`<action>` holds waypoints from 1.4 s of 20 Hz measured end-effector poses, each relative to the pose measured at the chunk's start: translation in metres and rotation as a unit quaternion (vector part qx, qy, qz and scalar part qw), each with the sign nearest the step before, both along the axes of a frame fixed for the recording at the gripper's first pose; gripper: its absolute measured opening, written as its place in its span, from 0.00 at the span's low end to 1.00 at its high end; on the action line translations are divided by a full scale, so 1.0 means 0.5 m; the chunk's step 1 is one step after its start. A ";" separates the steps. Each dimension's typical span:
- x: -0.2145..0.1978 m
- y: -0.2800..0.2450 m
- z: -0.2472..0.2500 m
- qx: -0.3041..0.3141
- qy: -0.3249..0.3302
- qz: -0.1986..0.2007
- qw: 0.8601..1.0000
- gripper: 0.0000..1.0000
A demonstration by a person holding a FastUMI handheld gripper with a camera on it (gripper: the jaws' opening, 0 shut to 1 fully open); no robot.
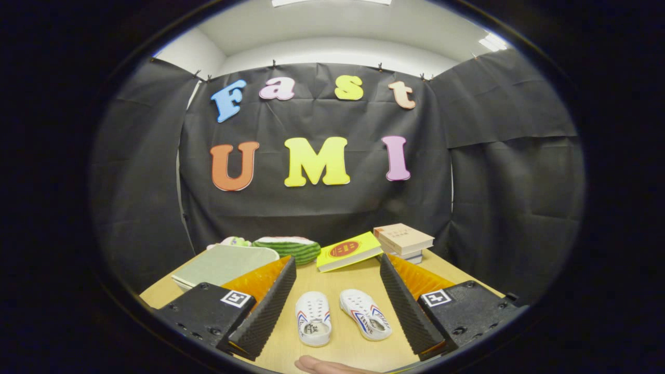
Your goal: Open the storage box then place both shoes into the box .Put the left shoe in first, then the right shoe, with the right side of both shoes facing outward in a uniform manner.
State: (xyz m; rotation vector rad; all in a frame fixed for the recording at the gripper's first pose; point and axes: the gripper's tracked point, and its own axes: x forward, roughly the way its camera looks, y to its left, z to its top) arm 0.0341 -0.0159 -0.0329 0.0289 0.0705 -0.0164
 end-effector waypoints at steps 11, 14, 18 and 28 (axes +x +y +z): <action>0.198 0.058 -0.117 0.009 0.139 0.068 0.988 1.00; 0.248 0.108 -0.161 0.037 0.197 0.120 0.972 1.00; 0.301 0.205 -0.216 0.124 0.278 0.196 0.932 1.00; 0.344 0.317 -0.290 0.311 0.381 0.371 0.788 0.94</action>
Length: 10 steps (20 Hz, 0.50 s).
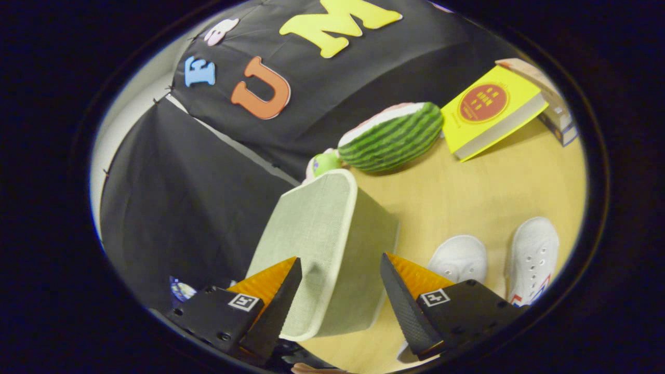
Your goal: Open the storage box then place both shoes into the box .Put the left shoe in first, then the right shoe, with the right side of both shoes facing outward in a uniform manner.
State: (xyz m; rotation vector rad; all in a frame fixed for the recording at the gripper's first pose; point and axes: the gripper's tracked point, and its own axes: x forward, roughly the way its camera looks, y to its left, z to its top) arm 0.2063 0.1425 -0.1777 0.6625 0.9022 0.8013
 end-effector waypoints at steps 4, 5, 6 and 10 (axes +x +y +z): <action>-0.005 0.022 0.002 0.121 0.092 0.049 0.987 0.85; -0.004 0.032 -0.002 0.144 0.118 0.054 0.981 0.78; -0.002 0.034 -0.010 0.153 0.132 0.057 0.978 0.70; -0.002 0.036 0.007 0.188 0.138 0.071 0.970 0.29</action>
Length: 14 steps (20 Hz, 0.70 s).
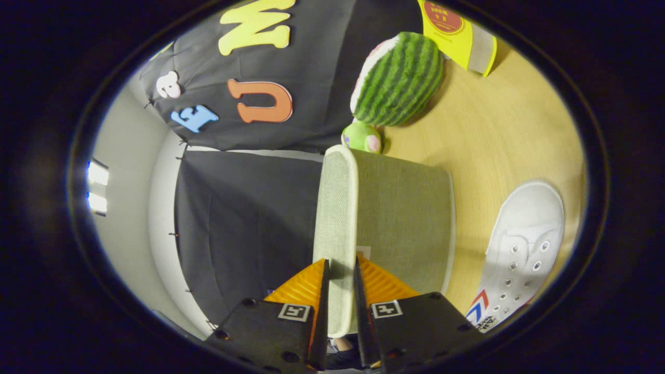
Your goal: Open the storage box then place both shoes into the box .Put the left shoe in first, then the right shoe, with the right side of both shoes facing outward in a uniform manner.
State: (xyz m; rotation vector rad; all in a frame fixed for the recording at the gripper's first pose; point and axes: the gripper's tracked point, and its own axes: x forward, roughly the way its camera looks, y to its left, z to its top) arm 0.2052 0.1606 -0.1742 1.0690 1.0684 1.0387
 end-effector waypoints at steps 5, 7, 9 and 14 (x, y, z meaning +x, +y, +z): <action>-0.013 -0.007 0.034 -0.042 -0.040 -0.013 0.998 0.06; -0.022 0.004 0.057 -0.060 -0.046 -0.014 0.997 0.06; -0.028 0.017 0.089 -0.068 -0.056 -0.021 0.996 0.06; -0.037 0.068 0.179 -0.093 -0.072 -0.064 0.991 0.06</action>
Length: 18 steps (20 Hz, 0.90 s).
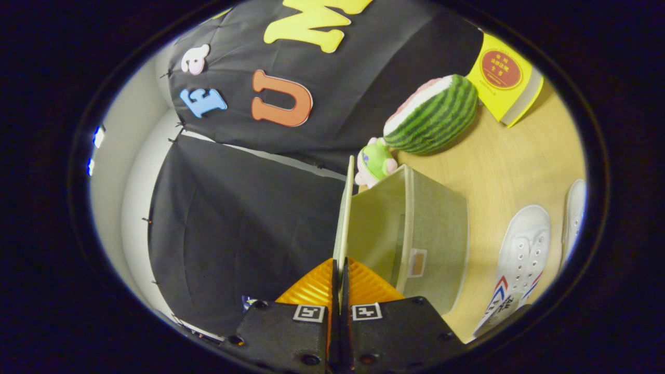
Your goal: Open the storage box then place both shoes into the box .Put the left shoe in first, then the right shoe, with the right side of both shoes facing outward in a uniform manner.
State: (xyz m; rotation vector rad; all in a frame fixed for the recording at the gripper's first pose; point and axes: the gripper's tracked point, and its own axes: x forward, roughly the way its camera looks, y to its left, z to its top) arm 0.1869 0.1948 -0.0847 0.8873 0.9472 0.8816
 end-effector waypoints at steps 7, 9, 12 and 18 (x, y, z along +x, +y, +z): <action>-0.064 0.147 0.122 0.036 -0.059 -0.027 0.997 0.06; -0.078 0.194 0.148 0.051 -0.067 -0.033 0.996 0.06; -0.099 0.264 0.163 0.076 -0.074 -0.038 0.994 0.06; -0.101 0.391 0.180 0.104 -0.081 -0.052 0.990 0.08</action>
